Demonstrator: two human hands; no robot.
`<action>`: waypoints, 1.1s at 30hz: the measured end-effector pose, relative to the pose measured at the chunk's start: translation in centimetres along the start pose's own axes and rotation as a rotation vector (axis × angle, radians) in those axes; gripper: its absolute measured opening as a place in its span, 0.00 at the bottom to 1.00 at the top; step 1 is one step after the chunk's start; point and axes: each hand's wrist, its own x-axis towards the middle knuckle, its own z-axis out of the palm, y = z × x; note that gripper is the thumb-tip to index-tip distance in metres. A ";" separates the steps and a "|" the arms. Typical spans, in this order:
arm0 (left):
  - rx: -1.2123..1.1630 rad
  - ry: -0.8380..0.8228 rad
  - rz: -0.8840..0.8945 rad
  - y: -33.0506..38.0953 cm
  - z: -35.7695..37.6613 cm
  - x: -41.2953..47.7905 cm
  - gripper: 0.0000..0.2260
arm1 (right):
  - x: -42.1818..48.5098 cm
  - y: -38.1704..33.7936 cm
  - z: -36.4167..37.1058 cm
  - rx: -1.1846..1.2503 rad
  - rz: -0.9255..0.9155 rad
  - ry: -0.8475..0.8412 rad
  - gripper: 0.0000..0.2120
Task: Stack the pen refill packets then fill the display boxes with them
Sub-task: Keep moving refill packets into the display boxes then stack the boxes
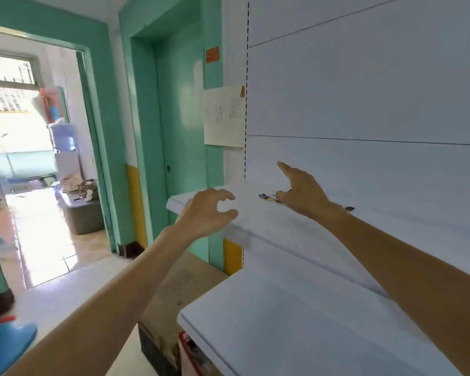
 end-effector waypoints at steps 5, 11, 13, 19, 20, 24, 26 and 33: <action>-0.019 -0.105 0.096 -6.7 -1.0 10.5 0.15 | 8.2 0.4 2.2 0.005 0.131 0.040 0.33; -0.211 -0.161 0.267 -6.6 2.5 19.0 0.13 | 9.6 6.2 -1.9 0.028 0.398 0.260 0.30; -0.247 -0.239 0.307 -6.4 5.0 20.1 0.12 | 7.6 9.1 -1.7 0.034 0.554 0.300 0.27; -0.113 -0.486 0.361 -6.8 10.2 21.9 0.16 | 4.3 11.8 1.5 -0.017 0.592 0.047 0.17; -0.065 -0.502 0.375 -6.8 10.6 22.4 0.18 | 4.5 11.5 1.9 -0.026 0.564 0.007 0.17; 0.022 -0.540 0.419 -7.1 11.5 23.4 0.16 | 6.1 10.4 3.2 -0.160 0.506 -0.082 0.21; -0.010 -0.523 0.440 -7.5 11.7 23.4 0.15 | 6.5 9.9 4.0 -0.239 0.502 -0.101 0.19; -0.171 -0.408 0.505 -8.4 9.9 23.2 0.07 | 7.1 9.6 4.6 -0.464 0.444 -0.069 0.09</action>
